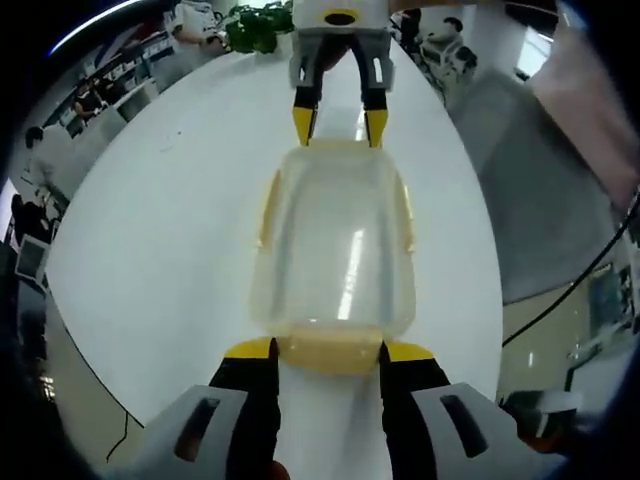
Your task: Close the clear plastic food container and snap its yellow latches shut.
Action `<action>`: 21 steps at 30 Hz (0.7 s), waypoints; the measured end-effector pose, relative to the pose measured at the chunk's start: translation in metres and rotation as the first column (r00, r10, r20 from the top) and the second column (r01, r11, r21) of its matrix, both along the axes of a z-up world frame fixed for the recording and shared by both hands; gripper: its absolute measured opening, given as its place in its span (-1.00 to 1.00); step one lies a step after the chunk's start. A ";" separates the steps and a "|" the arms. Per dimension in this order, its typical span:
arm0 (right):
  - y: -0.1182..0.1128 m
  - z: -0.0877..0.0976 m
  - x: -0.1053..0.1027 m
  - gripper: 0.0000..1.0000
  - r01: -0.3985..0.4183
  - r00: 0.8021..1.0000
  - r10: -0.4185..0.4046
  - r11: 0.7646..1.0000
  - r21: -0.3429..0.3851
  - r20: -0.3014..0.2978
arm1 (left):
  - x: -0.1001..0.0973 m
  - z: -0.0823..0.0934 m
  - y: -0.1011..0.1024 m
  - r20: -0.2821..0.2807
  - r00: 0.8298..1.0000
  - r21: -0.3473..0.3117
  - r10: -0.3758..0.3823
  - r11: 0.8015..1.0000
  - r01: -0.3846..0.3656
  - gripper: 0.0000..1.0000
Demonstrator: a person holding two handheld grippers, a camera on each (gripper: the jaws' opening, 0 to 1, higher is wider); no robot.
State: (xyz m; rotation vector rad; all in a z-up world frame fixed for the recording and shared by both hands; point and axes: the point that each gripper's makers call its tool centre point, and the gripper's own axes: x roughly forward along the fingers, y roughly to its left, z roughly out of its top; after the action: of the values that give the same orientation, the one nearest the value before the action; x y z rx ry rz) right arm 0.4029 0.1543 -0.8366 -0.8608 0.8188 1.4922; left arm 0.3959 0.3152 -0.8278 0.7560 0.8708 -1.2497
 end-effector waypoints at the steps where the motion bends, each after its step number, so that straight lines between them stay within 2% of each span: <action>1: -0.001 0.001 -0.001 -0.28 -0.001 1.000 0.001 1.000 0.001 0.000 | 0.000 -0.001 0.000 -0.002 1.000 -0.001 -0.002 1.000 0.002 -0.27; 21: -0.034 0.020 -0.006 -0.27 0.016 1.000 -0.016 1.000 0.008 0.006 | -0.001 0.019 -0.034 0.004 1.000 0.018 -0.029 0.999 0.029 -0.26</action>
State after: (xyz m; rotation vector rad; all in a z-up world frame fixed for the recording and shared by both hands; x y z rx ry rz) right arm 0.3969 0.1201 -0.8164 -0.8509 0.8136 1.4775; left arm 0.3950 0.2816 -0.8090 0.7877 0.8721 -1.2666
